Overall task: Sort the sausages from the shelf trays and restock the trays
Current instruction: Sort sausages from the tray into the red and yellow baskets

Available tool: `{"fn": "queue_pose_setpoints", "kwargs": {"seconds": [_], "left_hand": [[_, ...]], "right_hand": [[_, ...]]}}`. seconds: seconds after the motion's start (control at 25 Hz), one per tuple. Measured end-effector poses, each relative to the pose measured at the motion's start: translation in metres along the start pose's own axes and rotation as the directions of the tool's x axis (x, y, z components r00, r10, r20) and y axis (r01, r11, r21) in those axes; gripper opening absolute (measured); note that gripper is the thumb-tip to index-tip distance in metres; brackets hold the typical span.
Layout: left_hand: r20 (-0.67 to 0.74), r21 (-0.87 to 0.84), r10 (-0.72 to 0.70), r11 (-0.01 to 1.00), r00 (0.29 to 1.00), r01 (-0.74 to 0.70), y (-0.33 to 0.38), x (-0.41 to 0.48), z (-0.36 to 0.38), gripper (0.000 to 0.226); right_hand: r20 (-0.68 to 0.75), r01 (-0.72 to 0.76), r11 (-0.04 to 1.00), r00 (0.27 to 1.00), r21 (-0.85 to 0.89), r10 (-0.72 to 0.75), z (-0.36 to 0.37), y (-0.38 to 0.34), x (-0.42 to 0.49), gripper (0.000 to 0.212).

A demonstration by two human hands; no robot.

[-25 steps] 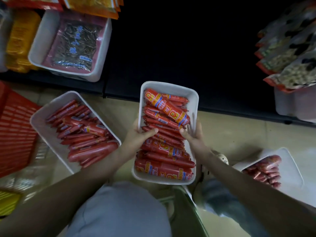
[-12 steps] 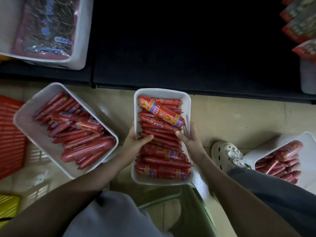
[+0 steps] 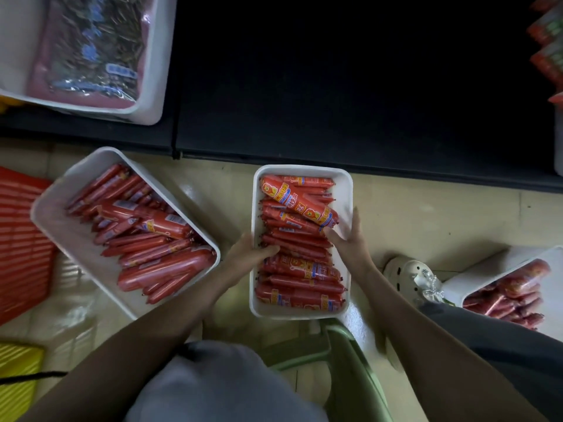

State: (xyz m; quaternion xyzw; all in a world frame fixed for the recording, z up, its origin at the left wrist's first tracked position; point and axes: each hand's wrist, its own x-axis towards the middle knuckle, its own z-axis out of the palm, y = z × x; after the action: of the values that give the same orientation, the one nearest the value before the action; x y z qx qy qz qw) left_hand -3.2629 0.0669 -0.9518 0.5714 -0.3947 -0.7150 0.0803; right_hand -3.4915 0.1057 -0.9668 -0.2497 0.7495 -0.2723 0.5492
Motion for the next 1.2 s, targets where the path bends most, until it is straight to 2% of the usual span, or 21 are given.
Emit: {"fn": "queue_pose_setpoints", "kwargs": {"seconds": [0.04,0.12,0.16,0.2,0.32,0.48,0.68,0.8,0.88,1.0,1.2], "left_hand": [[0.031,0.097,-0.007,0.995,0.999,0.004,0.01,-0.005,-0.006,0.049],[0.05,0.331,0.028,0.943,0.998,-0.043,0.031,-0.018,-0.021,0.063],[0.025,0.452,0.063,0.889,0.998,-0.068,0.043,-0.026,-0.029,0.066],[-0.029,0.536,0.111,0.841,0.993,-0.078,0.056,-0.035,-0.037,0.066],[-0.232,0.596,0.239,0.801,0.943,-0.056,0.084,-0.069,-0.069,0.067],[-0.481,0.466,0.333,0.881,0.811,-0.086,0.096,-0.128,-0.116,0.064],[-0.74,0.2,0.272,0.962,0.616,-0.184,0.083,-0.215,-0.157,0.053],[-0.818,0.21,0.257,0.966,0.514,-0.15,0.062,-0.253,-0.171,0.046],[-0.849,0.204,0.221,0.975,0.48,-0.087,0.044,-0.267,-0.174,0.048],[-0.842,0.214,0.223,0.974,0.491,-0.076,0.014,-0.263,-0.173,0.044],[-0.735,0.284,0.223,0.959,0.64,-0.008,-0.007,-0.201,-0.163,0.048]], "right_hand": [[-0.052,0.018,0.989,0.998,-0.148,-0.026,0.005,-0.009,0.0,0.097],[-0.075,0.076,0.875,0.989,-0.478,-0.127,0.022,-0.03,-0.006,0.099],[-0.059,0.117,0.808,0.981,-0.578,-0.185,0.034,-0.044,-0.011,0.096],[-0.03,0.159,0.779,0.974,-0.606,-0.223,0.048,-0.059,-0.017,0.091],[0.096,0.315,0.78,0.944,-0.541,-0.315,0.097,-0.114,-0.045,0.07],[0.291,0.574,0.694,0.819,-0.436,-0.494,0.164,-0.186,-0.089,0.051],[0.47,0.715,0.627,0.688,-0.31,-0.553,0.229,-0.244,-0.153,0.037],[0.579,0.8,0.537,0.579,-0.268,-0.574,0.255,-0.257,-0.182,0.034],[0.621,0.826,0.49,0.544,-0.278,-0.565,0.264,-0.257,-0.189,0.034],[0.613,0.806,0.48,0.583,-0.348,-0.534,0.258,-0.245,-0.172,0.035],[0.482,0.659,0.512,0.752,-0.55,-0.45,0.207,-0.197,-0.108,0.039]]}}
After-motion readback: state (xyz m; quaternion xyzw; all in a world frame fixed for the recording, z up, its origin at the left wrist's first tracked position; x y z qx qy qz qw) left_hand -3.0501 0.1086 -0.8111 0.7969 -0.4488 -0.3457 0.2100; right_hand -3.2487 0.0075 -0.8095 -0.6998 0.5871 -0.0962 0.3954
